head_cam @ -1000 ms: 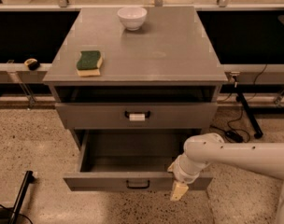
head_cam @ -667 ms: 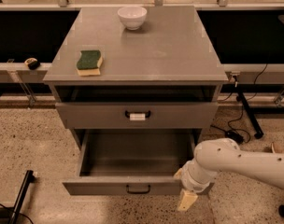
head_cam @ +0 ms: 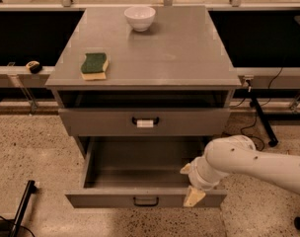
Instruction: Open middle drawer
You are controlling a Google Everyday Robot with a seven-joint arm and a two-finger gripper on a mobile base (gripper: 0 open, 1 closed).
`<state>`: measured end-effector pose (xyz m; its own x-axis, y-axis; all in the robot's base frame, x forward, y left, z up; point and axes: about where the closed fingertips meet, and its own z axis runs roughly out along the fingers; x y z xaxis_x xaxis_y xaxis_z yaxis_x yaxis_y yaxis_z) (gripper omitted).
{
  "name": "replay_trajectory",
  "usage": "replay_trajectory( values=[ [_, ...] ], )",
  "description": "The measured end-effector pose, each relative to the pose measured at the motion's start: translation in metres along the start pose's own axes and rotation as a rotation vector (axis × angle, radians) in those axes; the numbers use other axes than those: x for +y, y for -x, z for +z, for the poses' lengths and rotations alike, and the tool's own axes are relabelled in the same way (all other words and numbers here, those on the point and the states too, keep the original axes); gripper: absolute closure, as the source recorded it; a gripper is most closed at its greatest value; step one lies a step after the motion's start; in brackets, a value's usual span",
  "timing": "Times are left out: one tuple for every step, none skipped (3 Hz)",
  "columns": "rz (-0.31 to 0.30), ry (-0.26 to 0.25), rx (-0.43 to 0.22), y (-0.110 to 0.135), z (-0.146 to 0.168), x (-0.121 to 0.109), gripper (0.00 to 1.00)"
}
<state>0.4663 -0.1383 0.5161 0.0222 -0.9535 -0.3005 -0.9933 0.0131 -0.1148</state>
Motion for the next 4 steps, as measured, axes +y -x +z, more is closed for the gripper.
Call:
replay_trajectory(
  values=[
    [-0.002, -0.054, -0.006, 0.027, 0.016, -0.062, 0.57],
    [0.006, -0.066, -0.024, 0.043, 0.04, -0.091, 0.8],
    [0.018, -0.024, -0.022, 0.045, 0.083, -0.096, 1.0],
    [-0.008, 0.045, -0.016, 0.051, 0.114, -0.081, 1.0]
  ],
)
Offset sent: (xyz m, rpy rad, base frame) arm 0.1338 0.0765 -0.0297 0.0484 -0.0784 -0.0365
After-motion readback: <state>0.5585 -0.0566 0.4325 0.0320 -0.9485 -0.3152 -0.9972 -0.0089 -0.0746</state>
